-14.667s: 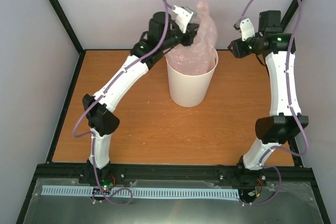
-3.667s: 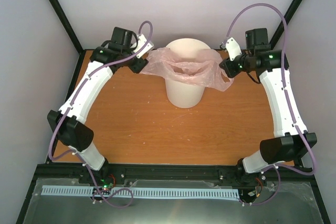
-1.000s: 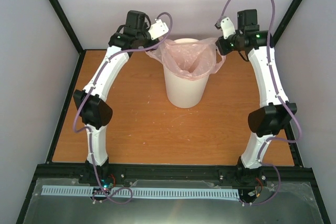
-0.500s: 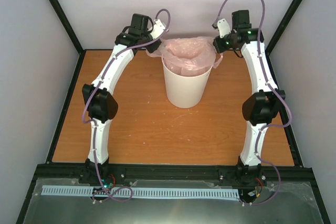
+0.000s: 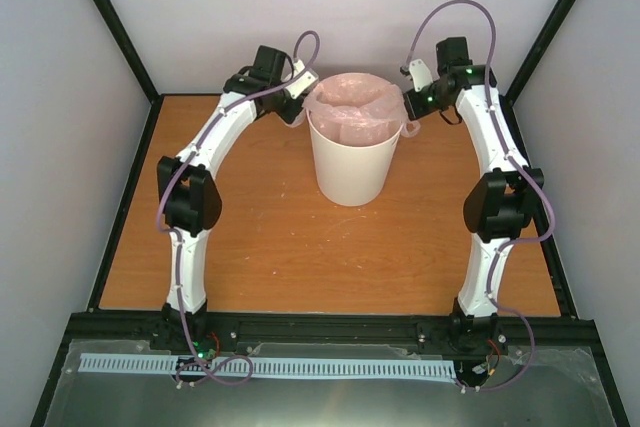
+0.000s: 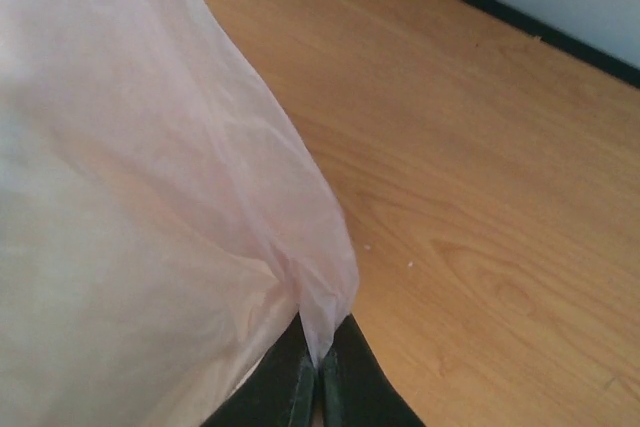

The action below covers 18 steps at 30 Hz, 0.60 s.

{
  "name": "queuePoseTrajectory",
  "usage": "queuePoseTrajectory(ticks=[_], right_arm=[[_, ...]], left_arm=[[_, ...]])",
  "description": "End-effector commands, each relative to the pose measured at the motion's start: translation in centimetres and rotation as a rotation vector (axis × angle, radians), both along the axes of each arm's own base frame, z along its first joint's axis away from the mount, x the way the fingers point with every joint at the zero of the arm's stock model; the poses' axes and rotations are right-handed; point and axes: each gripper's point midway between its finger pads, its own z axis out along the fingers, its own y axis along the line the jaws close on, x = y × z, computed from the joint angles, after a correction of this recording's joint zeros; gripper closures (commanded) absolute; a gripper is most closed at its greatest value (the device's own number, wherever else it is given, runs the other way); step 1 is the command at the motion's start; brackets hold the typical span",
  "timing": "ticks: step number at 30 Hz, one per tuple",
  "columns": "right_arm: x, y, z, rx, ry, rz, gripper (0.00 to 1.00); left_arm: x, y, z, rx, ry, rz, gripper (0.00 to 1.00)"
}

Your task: Put the trash bags into the trash bin

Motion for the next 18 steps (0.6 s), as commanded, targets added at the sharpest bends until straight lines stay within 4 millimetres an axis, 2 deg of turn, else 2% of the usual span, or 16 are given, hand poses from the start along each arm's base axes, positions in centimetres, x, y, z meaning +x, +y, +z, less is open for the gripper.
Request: queuePoseTrajectory(ticks=[1,8,11,13,15,18], right_arm=[[-2.0,-0.3,-0.4,-0.016,0.046,0.007,0.97],[-4.0,-1.6,0.4,-0.034,0.051,-0.023,0.97],[-5.5,-2.3,2.0,-0.031,0.027,-0.035,0.95],[-6.3,-3.0,3.0,-0.036,0.01,-0.046,0.89],[-6.9,-3.8,3.8,-0.045,-0.005,-0.062,0.82],[-7.8,-4.9,4.5,-0.051,-0.02,-0.081,0.75]], left_arm=[[-2.3,1.8,1.5,-0.019,0.053,0.043,0.99],[-4.7,3.2,3.1,-0.046,0.063,0.071,0.99],[-6.1,4.0,4.6,-0.057,0.047,0.075,0.99],[-7.0,4.5,4.9,-0.055,0.049,0.074,0.99],[-7.8,5.3,4.4,-0.042,0.071,0.084,0.9],[-8.6,6.9,3.3,-0.025,0.122,0.129,0.58]])
